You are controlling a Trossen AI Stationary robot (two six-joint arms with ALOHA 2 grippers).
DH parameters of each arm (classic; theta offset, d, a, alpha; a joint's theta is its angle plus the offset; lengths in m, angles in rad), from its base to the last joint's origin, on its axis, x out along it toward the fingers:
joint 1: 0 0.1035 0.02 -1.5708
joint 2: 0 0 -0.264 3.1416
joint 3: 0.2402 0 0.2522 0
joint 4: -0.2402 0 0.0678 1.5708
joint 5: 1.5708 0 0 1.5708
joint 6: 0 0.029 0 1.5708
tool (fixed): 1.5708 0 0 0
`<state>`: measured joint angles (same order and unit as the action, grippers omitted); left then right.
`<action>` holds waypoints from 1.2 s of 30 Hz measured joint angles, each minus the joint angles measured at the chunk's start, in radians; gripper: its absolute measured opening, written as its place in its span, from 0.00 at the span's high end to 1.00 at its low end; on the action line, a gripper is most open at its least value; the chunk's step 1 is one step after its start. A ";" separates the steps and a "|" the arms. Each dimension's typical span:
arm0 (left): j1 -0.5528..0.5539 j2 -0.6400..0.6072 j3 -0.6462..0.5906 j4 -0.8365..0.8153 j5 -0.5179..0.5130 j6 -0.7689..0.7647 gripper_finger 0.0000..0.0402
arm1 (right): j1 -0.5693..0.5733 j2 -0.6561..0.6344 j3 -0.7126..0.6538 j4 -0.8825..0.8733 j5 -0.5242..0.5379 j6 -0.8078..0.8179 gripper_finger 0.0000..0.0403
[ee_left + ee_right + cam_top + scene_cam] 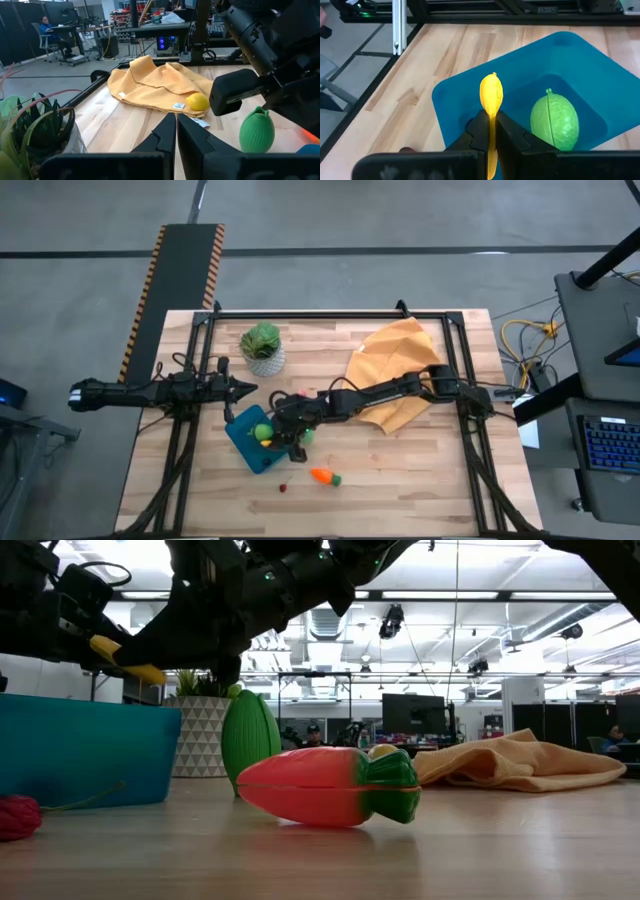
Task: Pick and placing Produce into tupperware
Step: Put the yellow corn into the blue bin
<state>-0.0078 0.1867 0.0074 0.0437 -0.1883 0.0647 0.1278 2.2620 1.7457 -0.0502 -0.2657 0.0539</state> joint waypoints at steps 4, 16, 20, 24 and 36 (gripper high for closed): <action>0.000 0.000 0.000 0.000 0.000 0.000 1.00 | 0.006 0.000 0.000 0.002 0.001 0.017 0.97; 0.000 0.000 0.000 0.000 0.000 0.000 1.00 | 0.014 0.000 -0.001 0.003 0.005 0.024 0.97; 0.000 0.000 0.000 0.000 0.000 0.000 1.00 | 0.014 0.000 -0.001 0.003 0.005 0.024 0.97; 0.000 0.001 0.000 0.000 0.000 0.000 1.00 | 0.014 0.001 -0.001 0.005 0.005 0.024 0.97; 0.000 0.000 0.000 0.000 0.000 0.000 1.00 | 0.014 0.026 -0.001 0.018 0.004 0.037 0.95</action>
<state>-0.0078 0.1864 0.0071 0.0441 -0.1883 0.0647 0.1417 2.2875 1.7443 -0.0324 -0.2616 0.0911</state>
